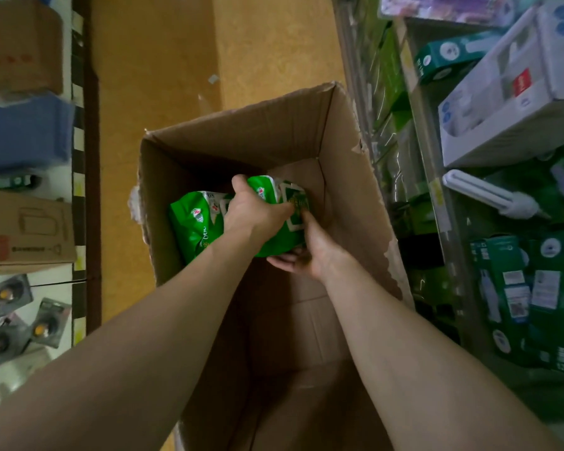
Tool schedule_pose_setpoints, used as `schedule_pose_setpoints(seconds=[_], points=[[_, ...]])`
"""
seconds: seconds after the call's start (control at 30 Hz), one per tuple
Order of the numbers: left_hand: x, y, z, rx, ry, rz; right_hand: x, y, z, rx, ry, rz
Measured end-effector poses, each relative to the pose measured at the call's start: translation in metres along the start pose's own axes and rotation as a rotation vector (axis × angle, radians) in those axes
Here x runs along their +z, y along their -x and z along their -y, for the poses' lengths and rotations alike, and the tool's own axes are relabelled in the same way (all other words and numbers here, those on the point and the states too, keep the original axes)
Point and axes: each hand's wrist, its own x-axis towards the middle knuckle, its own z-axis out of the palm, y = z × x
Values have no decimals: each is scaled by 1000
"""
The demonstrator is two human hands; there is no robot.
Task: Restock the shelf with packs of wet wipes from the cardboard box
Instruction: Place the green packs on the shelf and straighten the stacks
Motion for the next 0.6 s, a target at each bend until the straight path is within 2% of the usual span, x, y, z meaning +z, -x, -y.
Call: schedule_pose_setpoints(seconds=[0.1,0.27,0.5,0.6], points=[[-9,6,4,-11,101,-3,2,7,-9,8,-153,43],[-29,33,5,-28,321,-18,6,41,-17,-65,-213,86],[-88,86,-5,-50,448,-14,39,99,-18,-191,-61,198],[-128,109,-6,-65,420,29,52,125,-16,-268,78,210]])
